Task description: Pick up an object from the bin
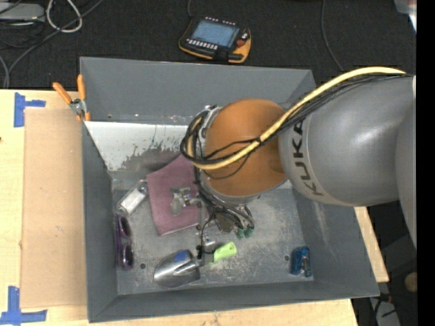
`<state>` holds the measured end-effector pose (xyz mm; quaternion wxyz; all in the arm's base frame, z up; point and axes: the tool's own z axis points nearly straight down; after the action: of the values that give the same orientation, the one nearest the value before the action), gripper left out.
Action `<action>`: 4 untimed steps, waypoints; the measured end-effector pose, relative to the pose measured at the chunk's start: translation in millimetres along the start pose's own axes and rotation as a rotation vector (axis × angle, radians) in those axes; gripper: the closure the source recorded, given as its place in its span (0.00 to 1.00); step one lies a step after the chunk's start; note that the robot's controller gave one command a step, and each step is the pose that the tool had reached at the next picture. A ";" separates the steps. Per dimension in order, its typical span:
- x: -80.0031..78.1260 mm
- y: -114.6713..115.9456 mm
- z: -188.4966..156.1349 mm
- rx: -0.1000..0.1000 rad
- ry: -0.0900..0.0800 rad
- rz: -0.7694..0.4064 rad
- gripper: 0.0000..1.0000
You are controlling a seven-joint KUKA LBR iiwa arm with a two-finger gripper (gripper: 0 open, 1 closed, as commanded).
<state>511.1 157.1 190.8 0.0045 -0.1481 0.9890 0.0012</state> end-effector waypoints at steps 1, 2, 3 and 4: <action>-83.8 -26.6 22.6 0.003 -0.008 -0.141 0.00; -6.7 3.4 14.4 0.000 0.006 0.006 0.00; -89.3 41.8 56.1 0.001 -0.006 -0.016 0.00; -9.6 -33.4 54.6 0.003 0.008 0.009 0.00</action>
Offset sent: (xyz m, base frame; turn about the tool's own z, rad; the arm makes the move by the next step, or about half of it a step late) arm 0.0084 0.0053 -0.0132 0.0063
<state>530.5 128.2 136.3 0.0007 -0.1438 0.9896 -0.0007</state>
